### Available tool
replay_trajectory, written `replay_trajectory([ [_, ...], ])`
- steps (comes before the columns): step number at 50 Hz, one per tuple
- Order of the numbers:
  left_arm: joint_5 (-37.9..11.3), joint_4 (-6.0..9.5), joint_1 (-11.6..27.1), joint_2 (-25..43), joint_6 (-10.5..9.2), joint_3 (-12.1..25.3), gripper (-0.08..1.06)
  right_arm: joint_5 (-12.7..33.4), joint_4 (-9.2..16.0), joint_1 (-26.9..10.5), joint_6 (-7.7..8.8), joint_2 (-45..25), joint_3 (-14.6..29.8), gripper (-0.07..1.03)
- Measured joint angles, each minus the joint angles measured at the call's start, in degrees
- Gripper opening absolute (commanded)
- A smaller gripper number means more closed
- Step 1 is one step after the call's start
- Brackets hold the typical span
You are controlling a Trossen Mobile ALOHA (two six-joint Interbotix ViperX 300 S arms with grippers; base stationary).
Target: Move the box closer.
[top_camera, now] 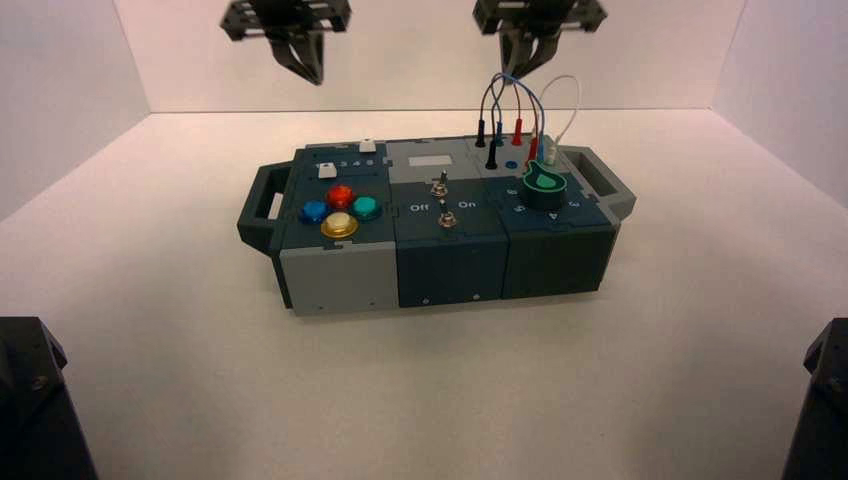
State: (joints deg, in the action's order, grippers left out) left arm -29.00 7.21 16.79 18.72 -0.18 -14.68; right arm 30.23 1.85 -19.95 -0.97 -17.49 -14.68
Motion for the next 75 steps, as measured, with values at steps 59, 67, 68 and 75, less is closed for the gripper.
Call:
replay_trajectory([
  [59,0.1,3.25,7.5,5.4,-0.09,-4.5,-0.03,4.2,1.3,0.1,-0.26,-11.0,3.3,-0.02],
  [67,0.0,3.25,7.3,4.7,-0.18,-6.0,-0.03,4.2,1.5,0.1,-0.18,-10.2,1.7,-0.02],
  [68,0.0,3.25,7.3,4.6,-0.18,-6.2,-0.03,4.2,1.5,0.1,-0.26,-10.0,1.4,-0.02],
  [75,-0.1,3.25,7.3,4.1,-0.18,-7.4,-0.03,4.2,1.8,0.1,-0.26,-8.9,-0.5,-0.02],
])
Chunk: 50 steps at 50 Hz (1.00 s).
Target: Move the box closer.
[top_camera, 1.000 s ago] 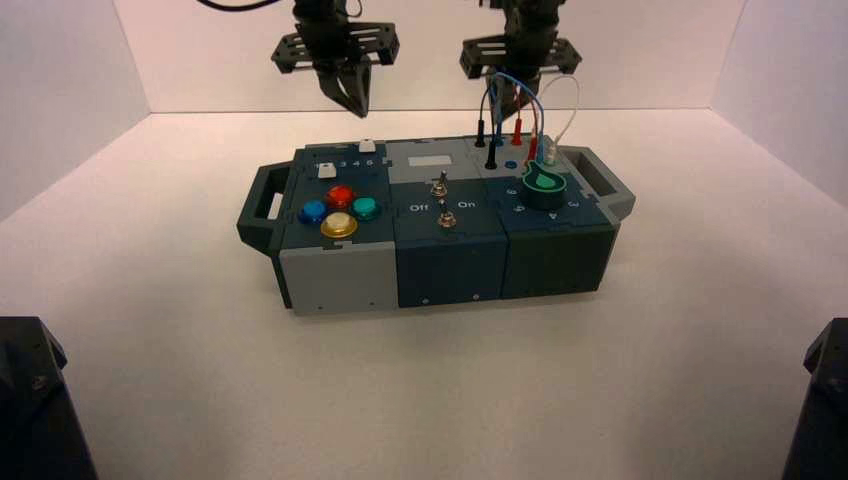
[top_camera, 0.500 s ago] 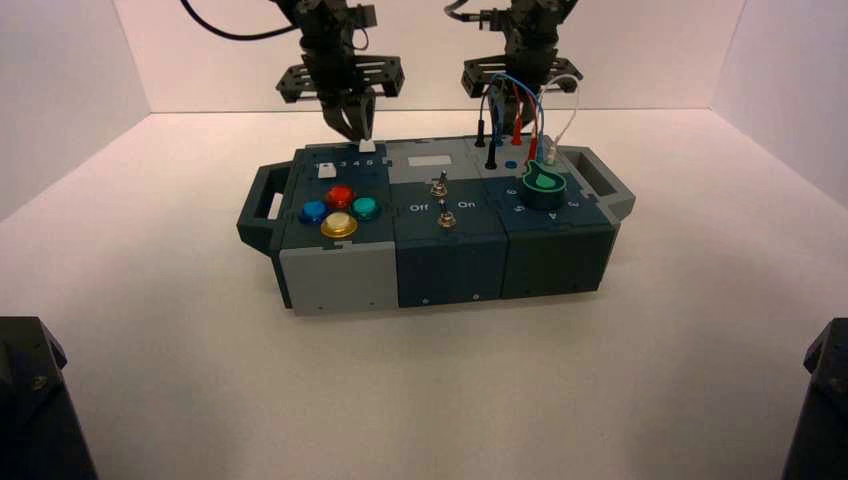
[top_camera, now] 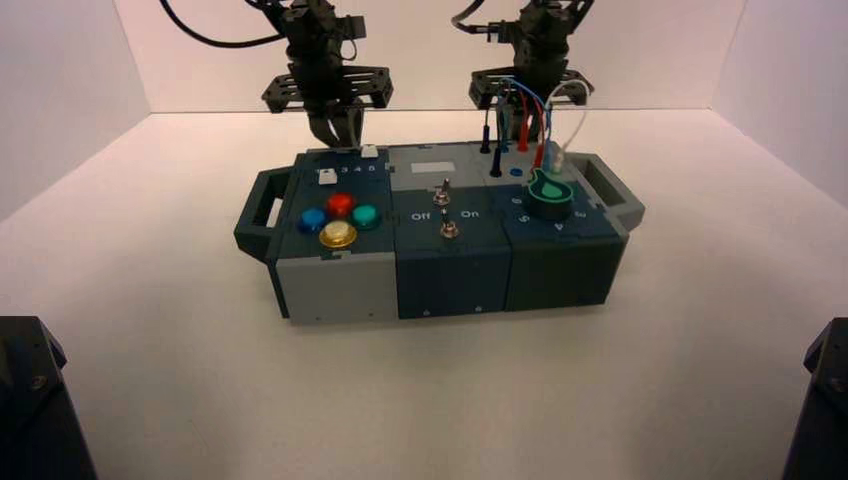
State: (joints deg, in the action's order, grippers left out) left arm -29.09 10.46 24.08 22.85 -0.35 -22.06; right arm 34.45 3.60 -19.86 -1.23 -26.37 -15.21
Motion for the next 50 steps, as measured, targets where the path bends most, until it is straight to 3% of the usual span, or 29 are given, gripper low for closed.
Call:
replay_trajectory([
  [24,0.0,0.0,0.7,-1.8,0.09,-3.7,-0.03,0.0,1.9,0.0,0.0,3.4,-6.0,-0.02],
  [50,0.0,-0.09,1.1,-3.5,0.18,-5.8,-0.03,-0.6,2.3,0.0,-0.18,7.6,-10.6,-0.02],
])
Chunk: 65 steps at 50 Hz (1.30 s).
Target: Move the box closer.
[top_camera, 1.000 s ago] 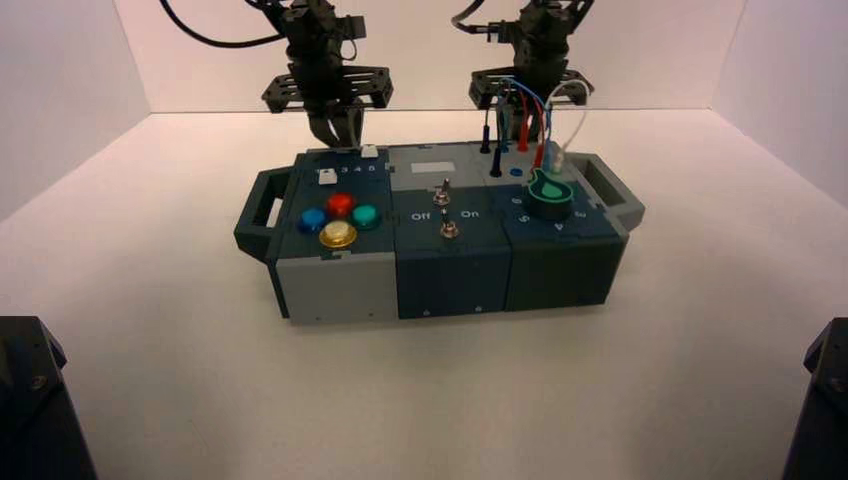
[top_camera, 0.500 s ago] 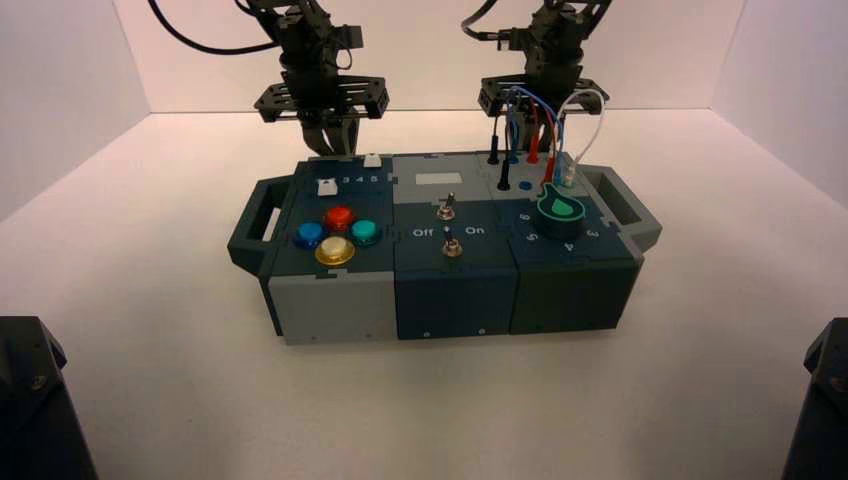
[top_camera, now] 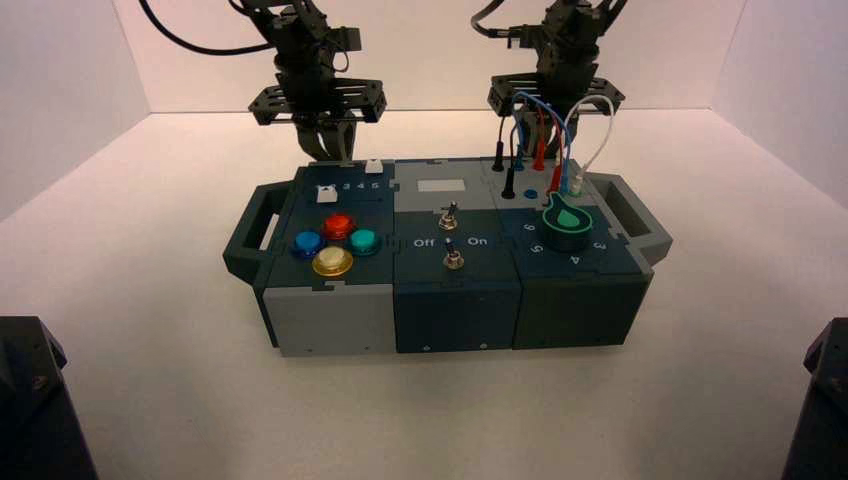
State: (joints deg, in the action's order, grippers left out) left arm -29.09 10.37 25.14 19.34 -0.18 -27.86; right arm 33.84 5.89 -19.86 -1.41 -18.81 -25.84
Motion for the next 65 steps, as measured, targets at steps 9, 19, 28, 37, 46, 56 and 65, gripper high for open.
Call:
replay_trajectory([
  [9,0.1,0.0,0.0,-0.4,0.0,-1.0,-0.03,-0.2,0.5,0.0,-0.09,0.7,-1.1,-0.02],
  [19,0.4,0.0,0.0,-1.1,0.26,-2.1,-0.03,-1.4,1.7,0.0,-0.09,1.4,-2.8,-0.02],
  [28,0.4,-0.09,0.0,-1.5,0.35,-2.6,-0.03,-1.8,2.4,0.1,-0.09,1.9,-3.9,-0.02],
  [37,0.4,-0.35,0.2,-1.8,0.62,-2.9,-0.03,-3.3,2.6,0.1,-0.09,2.9,-5.1,-0.02],
  [46,0.5,-0.7,0.2,-3.6,0.7,-2.0,-0.03,-4.0,2.4,-0.1,0.0,5.4,-5.0,-0.02],
  [56,0.0,-1.32,-0.3,-9.8,0.7,1.1,-0.03,-4.0,1.3,0.0,0.09,11.3,-3.9,-0.02],
  [65,-2.6,-1.49,-0.7,-15.8,0.7,3.2,-0.03,-3.1,1.1,0.0,0.18,18.3,-4.1,-0.02],
])
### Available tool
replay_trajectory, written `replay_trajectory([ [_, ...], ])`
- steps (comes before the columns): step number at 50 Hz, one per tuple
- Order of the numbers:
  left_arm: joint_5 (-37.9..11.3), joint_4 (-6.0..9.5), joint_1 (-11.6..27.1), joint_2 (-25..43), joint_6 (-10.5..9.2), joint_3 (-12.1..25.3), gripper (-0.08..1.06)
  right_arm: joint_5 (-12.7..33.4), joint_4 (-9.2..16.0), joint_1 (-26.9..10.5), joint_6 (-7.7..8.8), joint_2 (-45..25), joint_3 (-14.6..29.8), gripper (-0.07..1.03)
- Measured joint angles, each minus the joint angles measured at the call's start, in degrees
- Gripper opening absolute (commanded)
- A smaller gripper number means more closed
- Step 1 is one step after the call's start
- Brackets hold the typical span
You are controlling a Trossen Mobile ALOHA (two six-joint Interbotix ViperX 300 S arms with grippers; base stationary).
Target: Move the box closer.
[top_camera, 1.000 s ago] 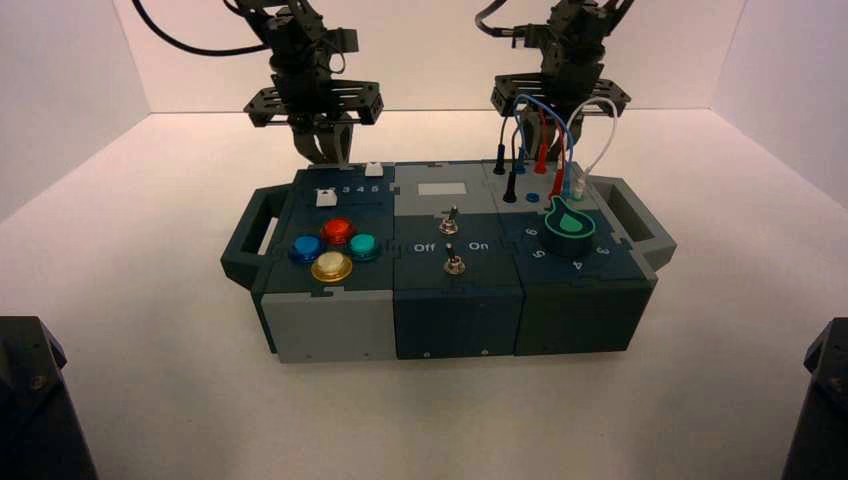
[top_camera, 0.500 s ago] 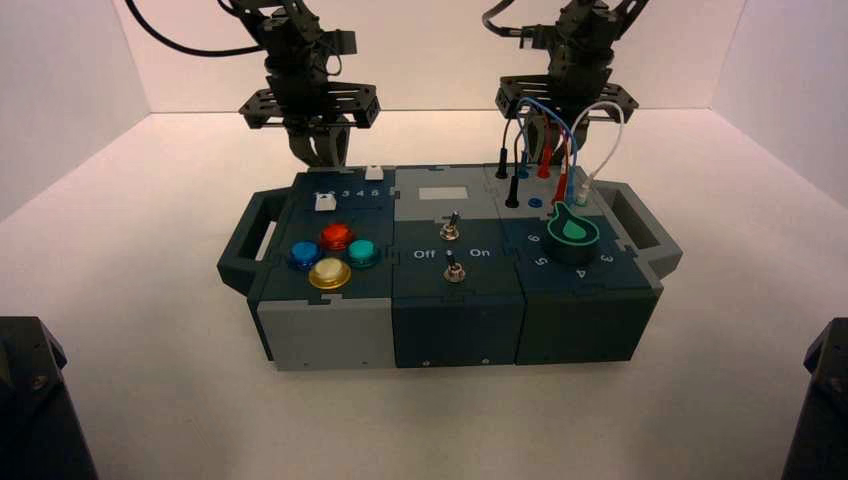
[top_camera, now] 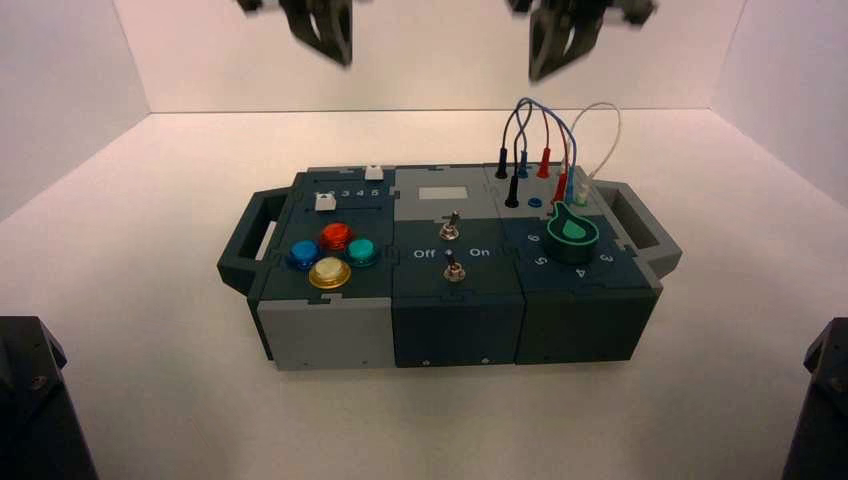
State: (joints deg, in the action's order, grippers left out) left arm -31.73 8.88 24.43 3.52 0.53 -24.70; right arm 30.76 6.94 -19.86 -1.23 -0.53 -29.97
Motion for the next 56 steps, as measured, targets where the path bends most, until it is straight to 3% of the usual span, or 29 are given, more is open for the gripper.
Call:
replay_trajectory([
  [20,-6.1,-1.67,-2.5,-14.9,1.49,-0.4,-0.03,0.6,-0.5,0.3,0.0,22.1,-8.0,-0.02],
  [33,-4.7,-1.76,-6.0,-25.3,2.55,-9.0,-0.03,0.4,-0.7,0.4,0.0,34.1,-14.9,-0.02],
  [45,4.7,-2.11,-8.6,-36.6,2.72,-20.4,-0.03,-2.2,-1.3,0.9,0.0,42.8,-21.0,-0.02],
  [51,7.9,-2.29,-10.0,-38.8,2.72,-23.6,-0.03,-3.3,-1.8,0.9,0.0,45.0,-23.3,-0.02],
  [56,9.1,-2.46,-10.5,-38.8,2.72,-24.1,-0.03,-3.6,-2.0,1.0,0.0,44.7,-24.4,-0.02],
])
